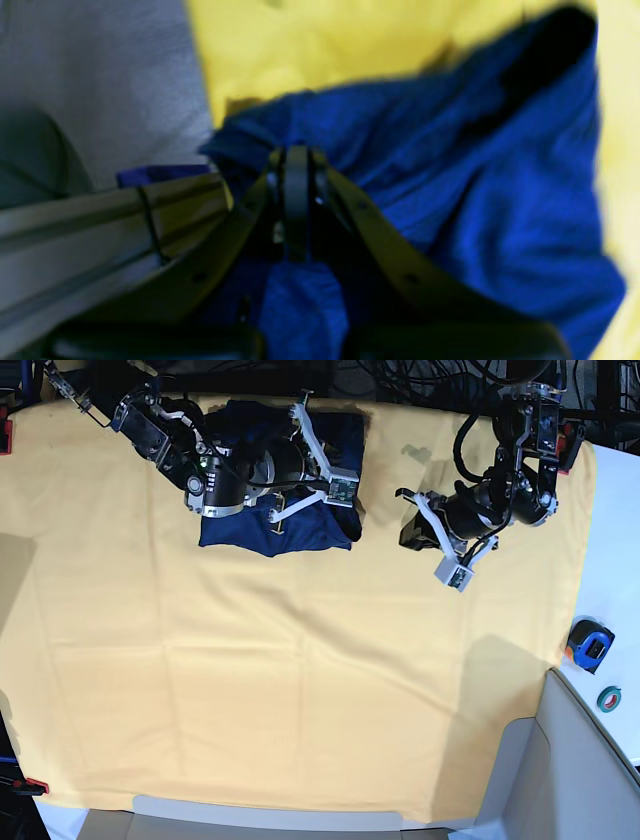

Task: Fold the T-shirt properly
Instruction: 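Pat and tuck the bundle's edges with the right gripper, then move both grippers beside the folded bundle and grasp its sides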

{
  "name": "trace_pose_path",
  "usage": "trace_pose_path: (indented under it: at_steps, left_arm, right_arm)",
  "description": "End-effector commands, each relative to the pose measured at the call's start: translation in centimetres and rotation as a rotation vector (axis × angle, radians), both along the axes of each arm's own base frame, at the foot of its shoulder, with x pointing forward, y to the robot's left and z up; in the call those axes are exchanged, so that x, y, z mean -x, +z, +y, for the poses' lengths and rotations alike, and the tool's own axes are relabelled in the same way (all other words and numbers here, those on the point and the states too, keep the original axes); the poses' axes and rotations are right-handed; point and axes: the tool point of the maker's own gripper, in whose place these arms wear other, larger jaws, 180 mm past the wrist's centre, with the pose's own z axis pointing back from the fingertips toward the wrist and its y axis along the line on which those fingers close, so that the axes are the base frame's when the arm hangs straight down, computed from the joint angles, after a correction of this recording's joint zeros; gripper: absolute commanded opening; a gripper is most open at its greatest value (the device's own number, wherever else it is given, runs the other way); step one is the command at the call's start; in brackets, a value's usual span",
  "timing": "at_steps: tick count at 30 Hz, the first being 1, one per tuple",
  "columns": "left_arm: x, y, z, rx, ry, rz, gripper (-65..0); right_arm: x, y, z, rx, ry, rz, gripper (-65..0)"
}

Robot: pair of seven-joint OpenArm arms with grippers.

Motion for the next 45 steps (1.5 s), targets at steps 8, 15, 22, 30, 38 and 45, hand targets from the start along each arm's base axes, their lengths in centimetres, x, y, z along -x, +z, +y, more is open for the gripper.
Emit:
trace_pose_path:
  at_steps: [8,15,22,30,38,45]
  left_arm:
    - [-0.8,1.1,0.0,0.012,0.001,-0.039,-65.0]
    - [-0.8,1.1,0.3,0.011,0.009,-0.04,-65.0]
    - [-1.6,1.9,2.9,0.003,0.093,-0.065,-63.1]
    - [-0.4,2.0,6.3,-0.019,0.195,-0.06,-51.9]
    - [3.7,0.3,5.8,-0.053,0.163,0.079,-47.5]
    - [5.3,-0.2,4.1,-0.006,0.086,0.134,-40.2]
  right_arm:
    - [-4.5,5.0,1.5,-0.204,-0.061,-0.126,-65.0]
    - [-12.0,7.8,-4.5,-0.333,-0.491,-0.186,-65.0]
    - [-15.7,7.5,-11.8,-0.352,-0.909,-0.147,-65.0]
    - [-15.5,4.3,-18.0,-0.349,-1.109,-0.007,-41.5]
    - [-14.1,1.2,-23.1,-0.474,-1.261,0.181,-32.1]
    - [-12.8,-1.7,-22.3,-0.45,-1.206,0.301,-32.1]
